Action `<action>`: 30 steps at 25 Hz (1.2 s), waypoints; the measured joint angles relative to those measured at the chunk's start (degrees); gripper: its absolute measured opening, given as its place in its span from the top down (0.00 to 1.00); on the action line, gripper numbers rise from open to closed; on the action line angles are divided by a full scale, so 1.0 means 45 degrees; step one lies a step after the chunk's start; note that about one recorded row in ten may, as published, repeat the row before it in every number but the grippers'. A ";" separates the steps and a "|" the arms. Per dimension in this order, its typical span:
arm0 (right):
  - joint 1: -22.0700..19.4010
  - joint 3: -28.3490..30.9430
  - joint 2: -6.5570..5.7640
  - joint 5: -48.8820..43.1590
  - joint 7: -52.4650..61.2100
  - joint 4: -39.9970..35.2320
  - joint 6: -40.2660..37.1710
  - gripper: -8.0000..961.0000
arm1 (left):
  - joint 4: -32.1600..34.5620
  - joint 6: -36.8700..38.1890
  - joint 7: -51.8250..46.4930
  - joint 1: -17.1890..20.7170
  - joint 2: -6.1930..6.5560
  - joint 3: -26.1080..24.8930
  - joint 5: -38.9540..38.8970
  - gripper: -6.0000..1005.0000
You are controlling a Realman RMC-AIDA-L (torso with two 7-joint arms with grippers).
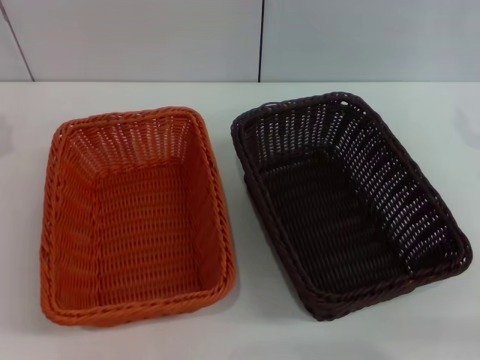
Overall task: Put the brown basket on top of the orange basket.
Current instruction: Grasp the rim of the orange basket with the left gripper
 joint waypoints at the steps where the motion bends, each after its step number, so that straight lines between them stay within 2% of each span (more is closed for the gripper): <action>1: 0.0038 0.0002 -0.0001 0.0000 -0.0001 0.0013 -0.0001 0.21 | 0.0045 0.0016 0.0345 -0.0060 -0.0077 -0.0056 0.0007 0.42; 4: 0.0124 -0.0027 0.0001 0.0000 -0.0005 0.0012 -0.0003 0.21 | 0.0085 0.0061 0.1052 -0.0183 -0.0204 -0.0216 0.0006 0.42; 9: 0.0214 -0.0076 0.0022 0.0000 -0.0007 0.0032 -0.0030 0.21 | 0.0023 0.0067 0.1127 -0.0190 -0.0179 -0.0275 0.0007 0.42; 14: 0.0143 -0.0046 0.0035 0.0000 -0.0006 0.0075 -0.0011 0.21 | -0.0174 0.0066 0.1045 -0.0031 -0.0163 -0.0394 0.0001 0.42; 19: 0.0027 -0.0008 0.0042 0.0000 -0.0004 0.0159 0.0235 0.22 | -0.0953 -0.0142 0.1027 0.0446 -0.0279 -0.0416 -0.0007 0.42; 21: 0.0005 -0.0008 0.0040 0.0000 -0.0004 0.0196 0.0299 0.22 | -0.2097 -0.0842 0.0996 0.1037 -0.0488 -0.0295 -0.0018 0.42; 24: -0.0001 0.0038 0.0010 0.0000 -0.0004 0.0273 0.0308 0.22 | -0.3607 -0.2143 0.0860 0.1740 -0.0509 0.0118 -0.0014 0.43; 30: -0.0015 0.0252 -0.0009 0.0001 -0.0007 0.0341 0.0312 0.22 | -0.7754 -0.6225 0.0764 0.3329 -0.0428 0.1193 -0.0006 0.43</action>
